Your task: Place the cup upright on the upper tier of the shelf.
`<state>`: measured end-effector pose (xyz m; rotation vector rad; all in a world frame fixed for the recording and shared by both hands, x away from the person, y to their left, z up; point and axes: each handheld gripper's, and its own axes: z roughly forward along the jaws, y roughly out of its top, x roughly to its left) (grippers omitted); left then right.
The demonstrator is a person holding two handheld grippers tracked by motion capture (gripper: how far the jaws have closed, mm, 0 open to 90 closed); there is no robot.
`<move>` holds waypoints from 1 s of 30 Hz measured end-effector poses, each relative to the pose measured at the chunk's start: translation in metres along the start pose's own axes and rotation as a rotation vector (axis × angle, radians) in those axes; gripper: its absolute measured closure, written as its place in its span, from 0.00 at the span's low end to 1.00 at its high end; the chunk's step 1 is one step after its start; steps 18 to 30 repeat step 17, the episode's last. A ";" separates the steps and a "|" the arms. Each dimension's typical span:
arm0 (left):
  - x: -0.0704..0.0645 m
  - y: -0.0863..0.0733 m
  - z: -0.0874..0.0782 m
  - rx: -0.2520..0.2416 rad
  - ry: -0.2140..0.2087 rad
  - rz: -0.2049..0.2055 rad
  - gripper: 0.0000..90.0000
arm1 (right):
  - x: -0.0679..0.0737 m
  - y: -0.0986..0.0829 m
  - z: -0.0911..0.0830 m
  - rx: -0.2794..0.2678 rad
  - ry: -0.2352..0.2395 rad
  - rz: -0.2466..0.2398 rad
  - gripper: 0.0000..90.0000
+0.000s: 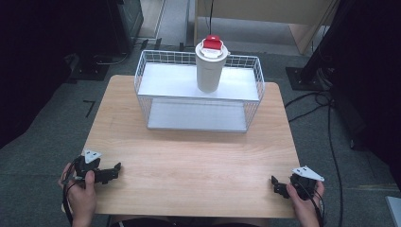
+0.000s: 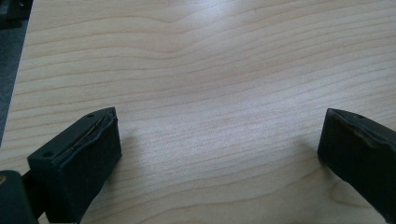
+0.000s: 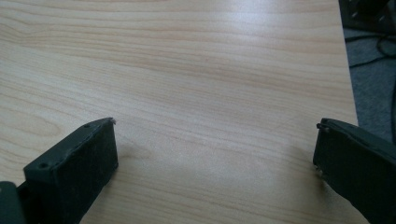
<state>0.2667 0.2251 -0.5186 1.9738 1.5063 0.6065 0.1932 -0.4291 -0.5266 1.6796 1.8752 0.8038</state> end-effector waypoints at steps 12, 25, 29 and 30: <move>0.000 0.000 0.000 0.001 0.000 -0.001 0.00 | -0.001 0.000 0.000 0.000 0.001 0.001 0.00; 0.000 0.000 0.000 0.001 0.000 -0.001 0.00 | -0.001 0.000 0.000 0.003 -0.011 0.014 0.00; 0.000 0.000 0.000 0.001 0.000 -0.001 0.00 | -0.001 0.000 0.000 0.003 -0.011 0.014 0.00; 0.000 0.000 0.000 0.001 0.000 -0.001 0.00 | -0.001 0.000 0.000 0.003 -0.011 0.014 0.00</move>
